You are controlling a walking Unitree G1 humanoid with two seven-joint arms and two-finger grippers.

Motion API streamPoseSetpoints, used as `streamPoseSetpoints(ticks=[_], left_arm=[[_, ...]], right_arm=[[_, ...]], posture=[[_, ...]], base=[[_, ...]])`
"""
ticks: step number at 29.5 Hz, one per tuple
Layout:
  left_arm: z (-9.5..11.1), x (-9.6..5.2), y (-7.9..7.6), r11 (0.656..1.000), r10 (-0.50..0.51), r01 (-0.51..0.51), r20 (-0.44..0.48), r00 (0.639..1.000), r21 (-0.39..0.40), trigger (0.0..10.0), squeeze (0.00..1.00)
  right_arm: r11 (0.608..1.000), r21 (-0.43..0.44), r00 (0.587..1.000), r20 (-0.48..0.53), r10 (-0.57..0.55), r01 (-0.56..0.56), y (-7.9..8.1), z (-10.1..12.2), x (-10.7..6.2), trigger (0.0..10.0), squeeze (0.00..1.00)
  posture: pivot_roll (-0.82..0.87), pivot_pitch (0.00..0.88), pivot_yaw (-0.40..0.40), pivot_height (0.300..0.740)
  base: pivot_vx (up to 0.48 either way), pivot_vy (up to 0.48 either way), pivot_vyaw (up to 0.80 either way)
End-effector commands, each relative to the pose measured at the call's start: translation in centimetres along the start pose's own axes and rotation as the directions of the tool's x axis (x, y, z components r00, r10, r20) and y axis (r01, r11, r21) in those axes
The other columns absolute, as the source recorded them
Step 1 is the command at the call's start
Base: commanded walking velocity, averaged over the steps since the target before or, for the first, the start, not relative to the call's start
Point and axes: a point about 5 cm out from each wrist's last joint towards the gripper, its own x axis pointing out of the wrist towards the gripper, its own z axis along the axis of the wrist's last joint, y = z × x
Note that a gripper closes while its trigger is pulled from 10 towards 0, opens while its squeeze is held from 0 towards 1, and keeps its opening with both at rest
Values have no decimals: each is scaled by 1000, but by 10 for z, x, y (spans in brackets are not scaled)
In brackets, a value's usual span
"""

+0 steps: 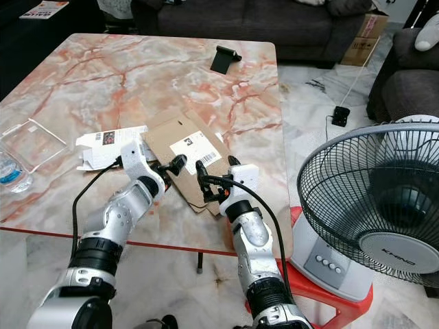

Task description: Picking trash to rubbish bin

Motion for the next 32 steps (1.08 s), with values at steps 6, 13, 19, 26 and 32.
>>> streamPoseSetpoints(ticks=[6,13,19,26,32], left_arm=[[-1,5,-2,999,-4,3,-13,1000,-46,10000,0],[6,12,-23,995,-57,59,19,998,-86,10000,0],[2,16,-36,991,-89,89,1,996,-97,10000,0],[-10,17,-38,983,-111,100,-65,992,-156,10000,0],[-22,13,-29,981,-104,86,-102,989,-171,10000,0]], right_arm=[[1000,0,1000,-9,6,-6,3,-1,-2,10000,0],[1000,5,1000,-16,3,-3,4,-2,-4,10000,0],[1000,9,1000,-17,1,-1,6,-3,-5,10000,0],[1000,13,1000,-22,-2,3,6,-4,-5,10000,0],[1000,15,1000,-23,-3,3,7,-4,-5,10000,0]], posture=[[-19,165,8,740],[-17,172,13,740],[-21,175,17,740],[-19,175,20,740],[-21,175,20,740]], base=[[0,0,0],[0,0,0],[0,0,0],[0,0,0],[0,0,0]])
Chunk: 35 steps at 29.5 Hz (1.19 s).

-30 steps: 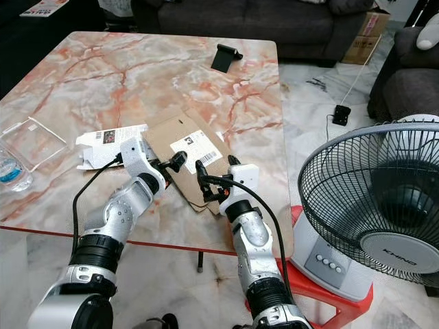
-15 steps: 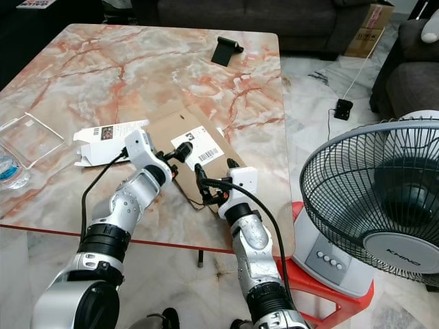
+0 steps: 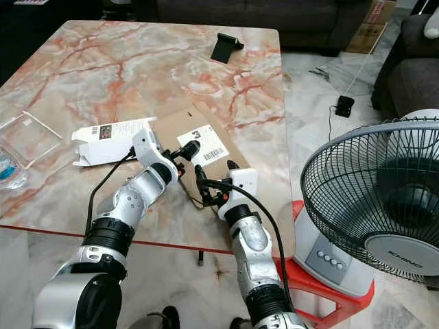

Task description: Picking trash to rubbish bin

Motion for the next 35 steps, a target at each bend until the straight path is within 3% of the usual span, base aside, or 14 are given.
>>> streamPoseSetpoints(ticks=[1,2,3,5,18,23,35], left_arm=[[-22,-1,0,999,-8,5,-64,998,-40,10000,0],[-21,-2,0,999,-8,6,-56,998,-42,7922,0],[-21,-2,0,999,-8,6,-56,998,-42,7922,0],[-17,-2,-1,999,-16,14,-33,999,-44,0,0],[-17,0,-8,997,-55,53,-26,998,-59,0,0],[-21,1,-19,994,-94,92,-29,995,-67,0,0],[-25,-2,-15,993,-102,99,-42,994,-60,0,0]], right_arm=[[1000,-3,1000,-3,10,-10,4,0,0,10000,0],[1000,-3,1000,-4,10,-10,4,0,0,10000,0],[1000,-3,1000,-4,10,-10,4,0,0,10000,0],[1000,-3,1000,-4,10,-11,4,0,0,10000,0],[1000,0,1000,-9,18,-18,5,-1,1,10000,0],[1000,-3,1000,-7,18,-18,5,1,3,10000,0],[1000,-1,1000,-1,12,-12,4,2,7,10000,0]], posture=[[-20,174,20,740],[-20,173,19,740],[-20,173,19,740],[-20,173,19,740],[-18,165,19,740],[-24,154,22,740],[-14,134,29,740]], base=[[0,0,0],[0,0,0],[0,0,0],[0,0,0],[0,0,0],[0,0,0],[0,0,0]])
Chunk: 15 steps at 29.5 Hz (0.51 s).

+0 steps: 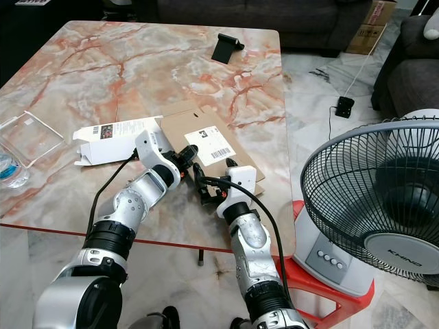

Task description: Picking trash to rubbish bin

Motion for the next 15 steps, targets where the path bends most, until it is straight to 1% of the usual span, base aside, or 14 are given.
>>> streamPoseSetpoints(ticks=[1,5,7,9,10,12,14,15], left_arm=[[-20,0,-11,999,-33,31,-39,999,-43,0,0],[-20,-2,-8,999,-26,25,-38,999,-33,0,0],[-17,-3,-6,1000,-12,12,-18,1000,-15,0,0],[-15,-4,-7,999,-26,26,-14,1000,37,0,0],[-13,-5,-7,994,-24,24,-8,1000,107,0,0],[-6,-8,-7,985,-11,5,31,999,171,0,0],[-6,-8,-7,984,-10,3,35,999,176,0,0],[11,-11,-8,975,-11,-17,123,992,222,0,0]], right_arm=[[1000,-3,1000,5,5,-5,2,1,3,10000,0],[1000,-9,1000,31,-4,4,1,8,7,10000,0],[1000,-10,998,57,-14,14,-1,13,10,10000,0],[1000,-11,997,77,-18,19,-3,18,12,10000,0],[1000,-16,995,93,-24,26,-4,22,14,10000,0],[999,-25,993,114,-32,35,-7,29,16,10000,0],[999,-25,993,116,-33,36,-7,30,17,10000,0],[998,-37,987,155,-42,48,-11,41,20,10000,0]], posture=[[-13,133,29,740],[-9,120,31,740],[-8,115,32,740],[-6,108,32,740],[-6,103,32,740],[-4,99,34,740],[-4,99,34,740],[2,87,33,740]], base=[[0,0,0],[0,0,0],[0,0,0],[0,0,0],[0,0,0],[0,0,0],[0,0,0],[0,0,0]])
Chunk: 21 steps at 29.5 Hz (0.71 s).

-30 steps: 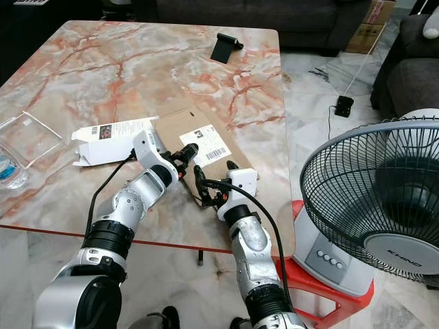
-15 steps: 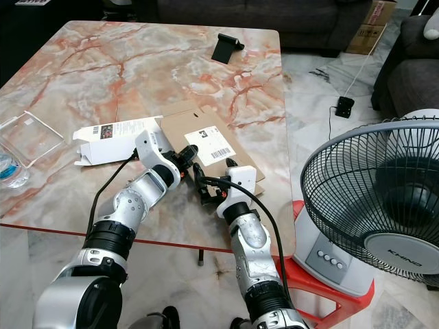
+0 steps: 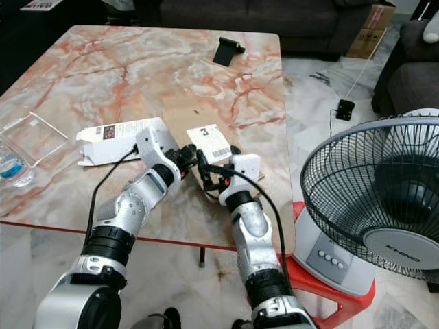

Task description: Picking trash to rubbish bin

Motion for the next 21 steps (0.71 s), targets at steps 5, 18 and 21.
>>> streamPoseSetpoints(ticks=[5,18,21], left_arm=[[25,-8,2,974,31,-66,161,986,217,10000,0],[56,-32,16,767,43,-291,407,912,571,10000,0],[58,-38,14,682,-9,-317,441,897,659,10000,0]], right_arm=[[999,-13,992,120,-31,33,-8,31,14,10000,0],[993,-46,981,168,-95,104,-20,47,20,10000,0],[993,-57,981,171,-96,107,-20,47,19,10000,0]], posture=[[6,67,37,740],[9,45,44,740],[4,44,44,740]], base=[[0,0,0],[0,0,0],[0,0,0]])
